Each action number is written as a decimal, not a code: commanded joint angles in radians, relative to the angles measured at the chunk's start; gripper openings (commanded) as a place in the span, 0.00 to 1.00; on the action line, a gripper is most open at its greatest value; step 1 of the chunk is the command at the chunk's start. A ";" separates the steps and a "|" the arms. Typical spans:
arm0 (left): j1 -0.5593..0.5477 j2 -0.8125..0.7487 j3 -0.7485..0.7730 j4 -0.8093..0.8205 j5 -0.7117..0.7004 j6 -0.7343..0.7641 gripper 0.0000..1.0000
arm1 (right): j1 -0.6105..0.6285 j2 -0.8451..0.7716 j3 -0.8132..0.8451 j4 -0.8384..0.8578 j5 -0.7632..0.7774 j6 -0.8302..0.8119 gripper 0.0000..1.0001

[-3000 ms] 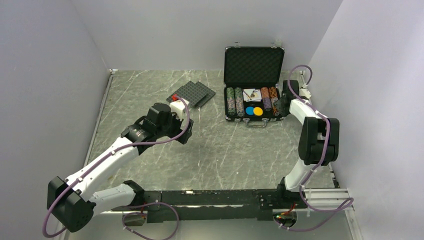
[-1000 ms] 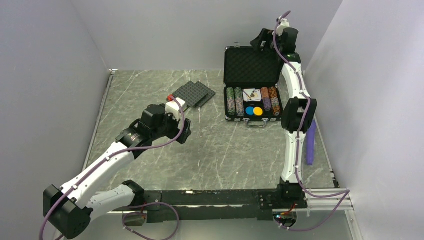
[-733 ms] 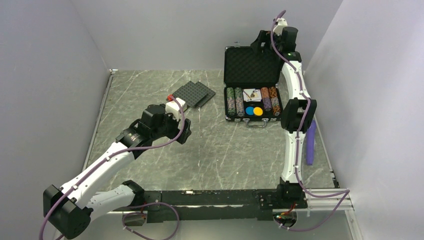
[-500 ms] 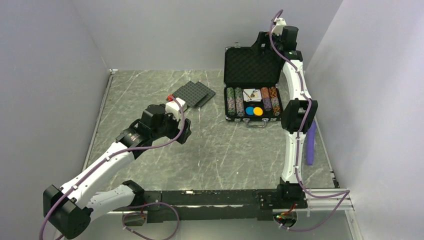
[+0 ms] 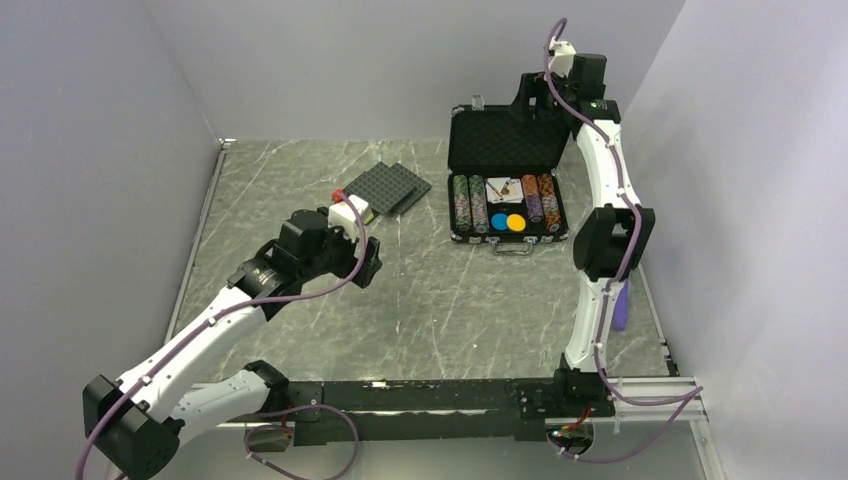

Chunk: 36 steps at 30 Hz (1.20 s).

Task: Pack up texas hold em set
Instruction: Close the chip case at the center of the board.

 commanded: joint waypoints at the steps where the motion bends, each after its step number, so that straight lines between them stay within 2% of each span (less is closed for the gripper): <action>1: 0.003 -0.026 0.007 0.037 0.004 0.007 0.99 | 0.036 -0.109 -0.220 -0.226 -0.020 0.026 0.79; 7: 0.004 -0.044 0.004 0.039 0.006 0.004 0.99 | 0.074 -0.402 -0.501 -0.167 0.001 0.114 0.80; 13: 0.004 -0.091 -0.015 0.074 0.001 0.001 0.99 | 0.081 -0.715 -0.768 -0.134 0.161 0.257 0.80; 19: 0.004 -0.091 0.012 0.113 -0.028 -0.001 0.99 | 0.068 -0.905 -1.076 -0.094 0.360 0.354 0.76; 25: 0.004 0.001 0.152 0.111 -0.011 0.004 0.99 | -0.028 -0.977 -1.301 0.008 0.414 0.411 0.58; 29: 0.004 0.005 0.098 0.157 -0.016 0.011 0.99 | -0.115 -1.011 -1.412 0.159 0.333 0.425 0.40; 32: 0.004 -0.018 0.064 0.167 -0.029 0.018 0.99 | -0.133 -1.006 -1.446 0.231 0.301 0.413 0.27; 36: 0.003 -0.028 0.069 0.157 -0.050 0.025 0.99 | -0.143 -0.957 -1.445 0.288 0.276 0.407 0.22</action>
